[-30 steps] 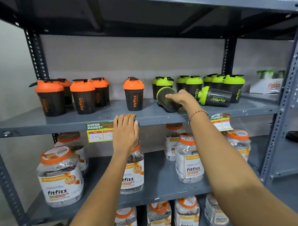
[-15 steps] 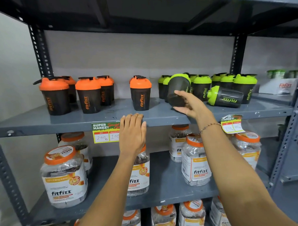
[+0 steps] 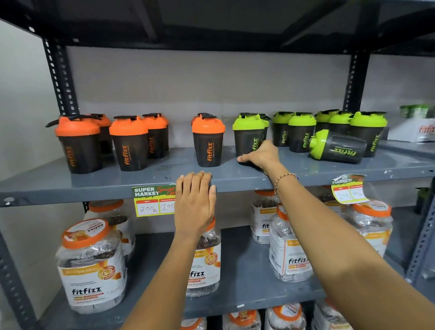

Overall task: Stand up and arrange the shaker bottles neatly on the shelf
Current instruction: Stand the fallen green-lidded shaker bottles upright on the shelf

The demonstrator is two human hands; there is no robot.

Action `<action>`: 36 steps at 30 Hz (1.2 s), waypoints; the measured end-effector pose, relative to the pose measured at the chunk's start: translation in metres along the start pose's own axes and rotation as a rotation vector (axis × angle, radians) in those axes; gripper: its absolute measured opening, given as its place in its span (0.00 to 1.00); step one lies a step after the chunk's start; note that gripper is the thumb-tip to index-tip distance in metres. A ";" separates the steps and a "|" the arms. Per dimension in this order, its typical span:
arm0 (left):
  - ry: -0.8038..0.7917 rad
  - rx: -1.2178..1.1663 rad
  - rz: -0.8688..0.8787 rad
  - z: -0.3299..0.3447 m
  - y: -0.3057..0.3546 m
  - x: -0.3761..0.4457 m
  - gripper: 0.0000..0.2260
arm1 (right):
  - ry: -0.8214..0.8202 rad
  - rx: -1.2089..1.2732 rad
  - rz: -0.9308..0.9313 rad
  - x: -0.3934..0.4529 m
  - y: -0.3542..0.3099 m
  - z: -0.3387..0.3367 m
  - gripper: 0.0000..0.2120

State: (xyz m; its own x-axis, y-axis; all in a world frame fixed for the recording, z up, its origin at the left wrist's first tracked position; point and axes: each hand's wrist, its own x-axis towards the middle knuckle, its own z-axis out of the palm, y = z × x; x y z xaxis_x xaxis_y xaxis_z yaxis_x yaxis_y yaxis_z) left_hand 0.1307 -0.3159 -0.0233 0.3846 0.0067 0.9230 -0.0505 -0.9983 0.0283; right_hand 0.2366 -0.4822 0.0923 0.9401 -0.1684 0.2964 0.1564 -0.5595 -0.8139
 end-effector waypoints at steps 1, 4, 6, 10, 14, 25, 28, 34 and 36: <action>0.002 0.004 -0.003 0.000 0.000 0.000 0.13 | -0.009 -0.011 -0.008 0.000 0.000 0.000 0.44; 0.010 0.005 -0.021 -0.003 0.004 0.000 0.13 | -0.024 -0.033 -0.034 -0.002 0.000 -0.001 0.47; 0.017 -0.003 -0.056 -0.007 0.010 0.001 0.13 | -0.055 -0.034 -0.053 -0.005 0.001 -0.003 0.50; 0.037 -0.081 -0.211 -0.015 0.025 0.007 0.10 | -0.098 -0.007 -0.111 -0.010 0.008 -0.019 0.49; 0.013 -0.092 -0.247 -0.011 0.052 0.007 0.12 | -0.008 -0.080 -0.238 -0.004 0.033 -0.071 0.28; -0.048 0.023 -0.103 0.042 0.172 0.025 0.15 | -0.116 -0.719 -0.378 0.076 0.089 -0.235 0.27; -0.001 0.090 -0.096 0.051 0.168 0.023 0.16 | -0.263 -0.804 -0.354 0.090 0.099 -0.240 0.28; 0.044 0.131 -0.097 0.059 0.167 0.022 0.16 | -0.428 -0.913 -0.366 0.103 0.100 -0.243 0.32; 0.025 0.125 -0.098 0.059 0.166 0.022 0.17 | -0.451 -0.929 -0.361 0.106 0.098 -0.246 0.32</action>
State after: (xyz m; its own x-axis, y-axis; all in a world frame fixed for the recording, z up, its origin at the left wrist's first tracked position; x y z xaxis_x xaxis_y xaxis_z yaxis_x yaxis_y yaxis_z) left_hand 0.1848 -0.4846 -0.0211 0.3592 0.1041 0.9275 0.1021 -0.9922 0.0718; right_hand 0.2769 -0.7547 0.1668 0.9389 0.3355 0.0775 0.3337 -0.9420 0.0351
